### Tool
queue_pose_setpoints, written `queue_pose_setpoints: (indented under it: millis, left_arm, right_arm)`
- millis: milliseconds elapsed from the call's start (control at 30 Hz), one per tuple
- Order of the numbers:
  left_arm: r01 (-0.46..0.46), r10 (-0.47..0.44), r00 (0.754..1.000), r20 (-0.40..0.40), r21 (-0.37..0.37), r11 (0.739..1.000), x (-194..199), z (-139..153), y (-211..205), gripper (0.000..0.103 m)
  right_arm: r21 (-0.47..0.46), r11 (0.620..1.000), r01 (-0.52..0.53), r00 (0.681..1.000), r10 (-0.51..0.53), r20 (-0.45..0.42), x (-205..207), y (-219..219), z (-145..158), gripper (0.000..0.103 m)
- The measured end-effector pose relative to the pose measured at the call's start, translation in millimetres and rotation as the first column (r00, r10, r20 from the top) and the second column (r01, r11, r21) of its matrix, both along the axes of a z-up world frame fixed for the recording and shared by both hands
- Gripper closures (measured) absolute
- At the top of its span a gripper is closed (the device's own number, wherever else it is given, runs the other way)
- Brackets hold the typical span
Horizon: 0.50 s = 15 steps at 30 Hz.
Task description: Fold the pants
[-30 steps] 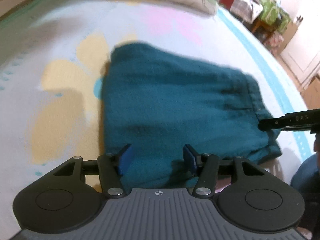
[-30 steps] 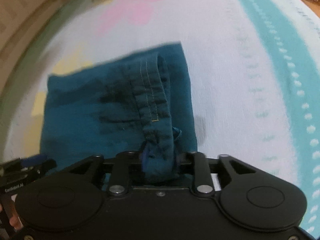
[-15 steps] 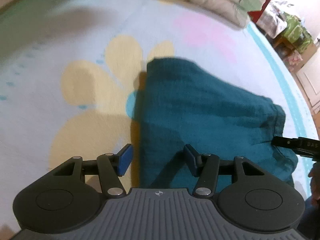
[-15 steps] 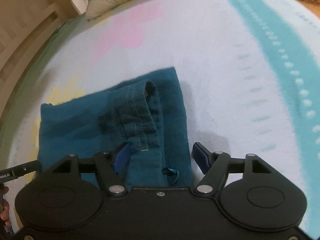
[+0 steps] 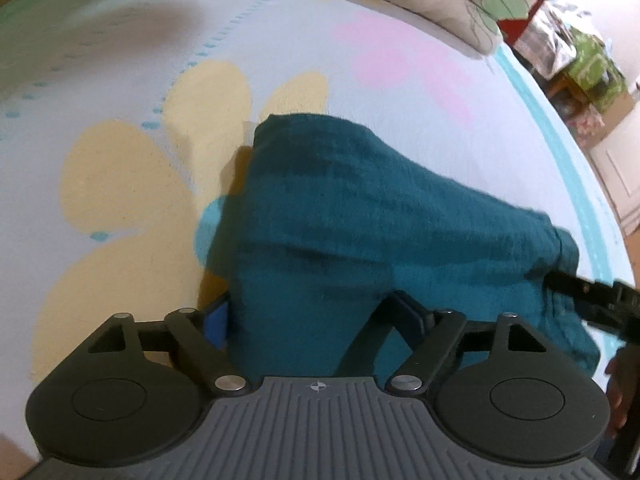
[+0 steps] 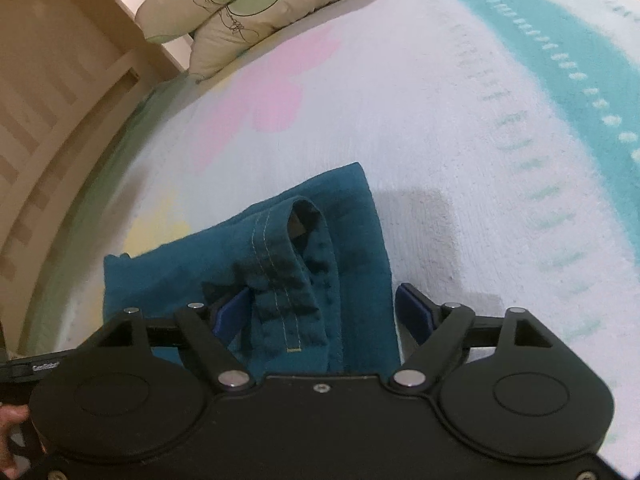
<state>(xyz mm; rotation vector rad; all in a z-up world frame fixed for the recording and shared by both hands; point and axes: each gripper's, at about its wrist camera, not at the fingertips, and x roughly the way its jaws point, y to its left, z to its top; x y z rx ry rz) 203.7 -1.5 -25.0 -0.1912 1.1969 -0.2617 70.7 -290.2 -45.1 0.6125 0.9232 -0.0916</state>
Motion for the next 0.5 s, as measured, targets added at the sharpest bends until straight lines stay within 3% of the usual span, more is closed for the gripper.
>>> queue_pose_setpoints:
  millis: [233, 300, 333, 433, 467, 500]
  left_arm:
    - [-0.059, 0.057, 0.998, -0.022, -0.084, 0.995, 8.7, -3.7, 11.4, 0.024]
    - [-0.08, 0.076, 0.996, -0.036, -0.117, 0.99, 11.3, -4.1, 16.3, 0.024]
    - [-0.085, 0.081, 0.996, -0.04, -0.127, 0.988, 11.4, -4.2, 18.7, 0.028]
    - [-0.102, 0.101, 0.995, -0.024, -0.079, 0.992, 6.6, -0.9, 15.3, 0.068]
    - [-0.104, 0.103, 0.995, -0.009, -0.061, 0.993, 3.3, 0.7, 13.9, 0.078]
    - [-0.105, 0.105, 0.994, 0.006, -0.053, 0.993, 0.3, 2.5, 12.8, 0.081]
  right_arm:
    - [-0.058, 0.993, -0.102, 0.995, 0.102, 0.003, 9.1, 16.7, -0.2, 0.018]
    - [-0.113, 0.982, -0.149, 0.989, 0.15, -0.004, 12.3, 24.6, 0.6, 0.03]
    - [-0.147, 0.974, -0.174, 0.985, 0.174, -0.011, 12.9, 29.2, 1.4, 0.042]
    - [-0.175, 0.963, -0.204, 0.978, 0.207, 0.004, 10.5, 35.6, 5.7, 0.06]
    - [-0.183, 0.961, -0.208, 0.977, 0.213, 0.007, 9.7, 37.0, 6.6, 0.063]
    - [-0.2, 0.957, -0.212, 0.976, 0.217, 0.006, 9.0, 39.6, 8.2, 0.064]
